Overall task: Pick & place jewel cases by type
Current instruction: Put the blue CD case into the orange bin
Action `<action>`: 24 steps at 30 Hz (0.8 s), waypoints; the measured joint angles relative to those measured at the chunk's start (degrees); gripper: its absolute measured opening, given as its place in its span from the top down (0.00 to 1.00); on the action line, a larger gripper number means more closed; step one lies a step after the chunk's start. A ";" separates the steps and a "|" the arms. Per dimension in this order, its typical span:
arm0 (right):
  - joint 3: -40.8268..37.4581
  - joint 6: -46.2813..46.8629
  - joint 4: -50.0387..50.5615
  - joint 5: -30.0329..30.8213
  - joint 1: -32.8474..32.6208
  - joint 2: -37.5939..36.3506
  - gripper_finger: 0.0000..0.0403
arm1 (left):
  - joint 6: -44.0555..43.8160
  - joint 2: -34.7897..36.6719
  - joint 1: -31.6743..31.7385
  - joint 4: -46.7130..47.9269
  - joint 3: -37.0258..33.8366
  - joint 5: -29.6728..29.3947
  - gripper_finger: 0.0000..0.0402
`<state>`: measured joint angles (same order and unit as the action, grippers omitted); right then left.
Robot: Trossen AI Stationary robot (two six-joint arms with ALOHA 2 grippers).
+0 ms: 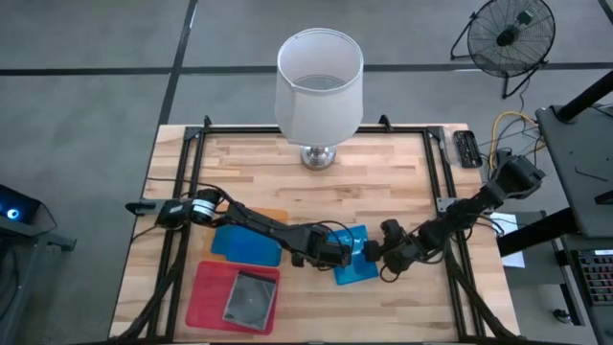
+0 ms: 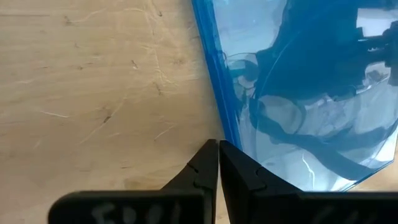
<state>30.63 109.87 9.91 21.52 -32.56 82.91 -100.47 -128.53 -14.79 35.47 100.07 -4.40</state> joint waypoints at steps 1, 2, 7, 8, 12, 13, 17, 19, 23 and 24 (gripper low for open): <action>0.00 -0.12 -0.92 0.27 0.00 0.38 0.22 | 0.14 0.00 0.00 -0.02 0.00 0.01 1.00; -0.01 -0.19 -1.79 0.81 -0.01 0.62 0.22 | 0.28 0.00 0.00 -0.09 0.00 0.01 1.00; -0.06 -0.13 -5.49 1.35 0.20 2.96 0.23 | 0.42 -0.02 0.00 -0.32 -0.07 0.08 1.00; -0.10 -0.28 -6.40 1.53 0.20 3.46 0.23 | 0.46 -0.02 -0.02 -0.15 -0.07 0.27 1.00; -0.08 -0.93 -8.53 1.71 0.20 4.07 0.23 | 0.92 -0.02 -0.08 0.27 -0.11 0.60 1.00; 0.17 -1.41 -8.51 1.91 0.20 4.04 0.24 | 1.02 -0.02 -0.09 0.25 -0.11 0.66 1.00; 2.14 -3.82 -9.91 2.73 0.24 4.17 0.25 | 1.40 -0.04 -0.05 -1.42 -0.09 0.46 1.00; 3.16 -4.90 -10.18 2.92 0.40 4.16 0.25 | 1.49 -0.11 0.03 -1.83 -0.09 0.35 1.00; 4.09 -6.15 -9.59 2.84 0.34 5.14 0.25 | 1.85 -0.11 0.04 -1.89 -0.09 0.06 1.00; 4.28 -6.19 -9.65 2.68 0.33 5.31 0.25 | 1.99 -0.11 0.04 -1.87 -0.09 0.07 1.00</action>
<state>34.91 103.68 0.26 24.20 -32.23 88.22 -98.48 -128.64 -14.74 33.61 99.98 -4.33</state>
